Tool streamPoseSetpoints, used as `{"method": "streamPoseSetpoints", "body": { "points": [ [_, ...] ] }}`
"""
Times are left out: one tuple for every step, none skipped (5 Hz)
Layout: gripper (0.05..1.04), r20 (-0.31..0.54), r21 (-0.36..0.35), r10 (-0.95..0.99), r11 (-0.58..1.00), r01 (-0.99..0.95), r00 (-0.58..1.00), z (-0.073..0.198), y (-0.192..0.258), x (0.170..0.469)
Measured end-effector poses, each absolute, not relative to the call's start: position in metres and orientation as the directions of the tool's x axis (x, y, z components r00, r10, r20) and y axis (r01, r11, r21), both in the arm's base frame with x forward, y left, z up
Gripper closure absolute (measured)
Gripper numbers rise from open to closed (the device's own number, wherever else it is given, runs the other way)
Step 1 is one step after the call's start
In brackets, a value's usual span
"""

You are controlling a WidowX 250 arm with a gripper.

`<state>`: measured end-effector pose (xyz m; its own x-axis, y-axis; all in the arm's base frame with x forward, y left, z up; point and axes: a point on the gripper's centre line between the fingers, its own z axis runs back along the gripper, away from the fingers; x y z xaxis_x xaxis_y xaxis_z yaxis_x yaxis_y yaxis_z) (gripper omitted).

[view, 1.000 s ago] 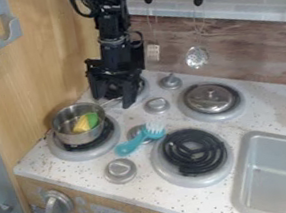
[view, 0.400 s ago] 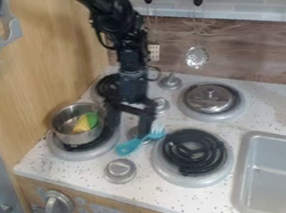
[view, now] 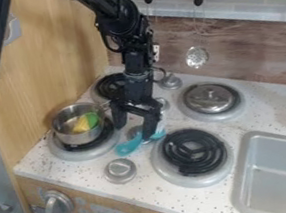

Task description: Move the blue brass and put it to the right burner.

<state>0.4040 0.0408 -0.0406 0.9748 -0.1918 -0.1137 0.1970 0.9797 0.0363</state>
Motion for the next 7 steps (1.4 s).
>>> {"method": "streamPoseSetpoints", "body": {
  "points": [
    [0.083, -0.113, 0.029, -0.18, 0.982, 0.184, 0.977, -0.047, 0.04, 0.412],
    [0.083, -0.096, 0.01, -0.176, 0.984, 0.178, 0.98, -0.045, 0.037, 0.419],
    [0.083, -0.088, -0.012, -0.188, 0.982, 0.187, 0.978, -0.045, 0.027, 0.422],
    [0.083, -0.109, 0.0, -0.206, 0.978, 0.207, 0.973, -0.054, 0.022, 0.422],
    [0.083, -0.111, 0.032, -0.189, 0.981, 0.194, 0.976, -0.06, 0.026, 0.427],
    [0.089, -0.128, 0.061, -0.184, 0.979, 0.193, 0.975, -0.071, 0.031, 0.427],
    [0.14, -0.129, 0.084, -0.162, 0.981, 0.174, 0.978, -0.072, 0.034, 0.429]
  ]
}}
